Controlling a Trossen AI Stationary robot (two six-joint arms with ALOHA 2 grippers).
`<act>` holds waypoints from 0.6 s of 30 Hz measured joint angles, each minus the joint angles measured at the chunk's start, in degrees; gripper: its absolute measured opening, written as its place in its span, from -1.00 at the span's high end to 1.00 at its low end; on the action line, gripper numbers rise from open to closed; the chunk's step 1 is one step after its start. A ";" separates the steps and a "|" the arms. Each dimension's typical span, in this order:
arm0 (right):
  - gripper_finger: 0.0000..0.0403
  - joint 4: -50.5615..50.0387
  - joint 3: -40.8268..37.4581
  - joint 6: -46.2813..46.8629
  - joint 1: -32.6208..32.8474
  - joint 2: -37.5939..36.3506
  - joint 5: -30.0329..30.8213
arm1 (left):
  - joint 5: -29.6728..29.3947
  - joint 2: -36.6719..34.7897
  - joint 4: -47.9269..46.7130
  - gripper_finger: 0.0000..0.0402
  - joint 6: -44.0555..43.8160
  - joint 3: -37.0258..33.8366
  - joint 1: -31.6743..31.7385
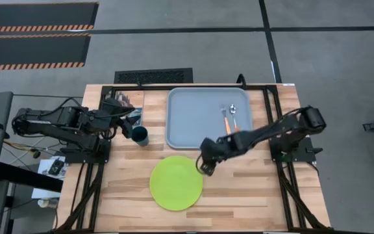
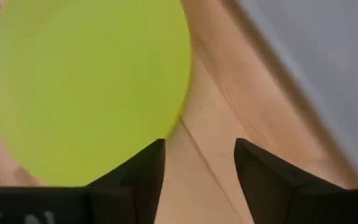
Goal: Pick and place plate/cup/fork/spoon on tray
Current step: Put the green plate on the gray tray to the left of the light orange fork
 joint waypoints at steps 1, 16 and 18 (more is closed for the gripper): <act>-0.11 1.78 -0.02 1.37 0.74 1.38 0.57 | 0.02 0.00 -0.02 -0.08 -0.39 0.00 0.00; -0.01 15.54 0.09 13.21 2.02 14.89 -5.04 | 2.18 -0.02 -0.04 -0.08 -0.61 -0.02 0.00; 0.18 15.46 0.04 13.72 2.02 14.94 -4.58 | 2.17 0.00 -0.04 -0.08 -0.61 -0.02 0.00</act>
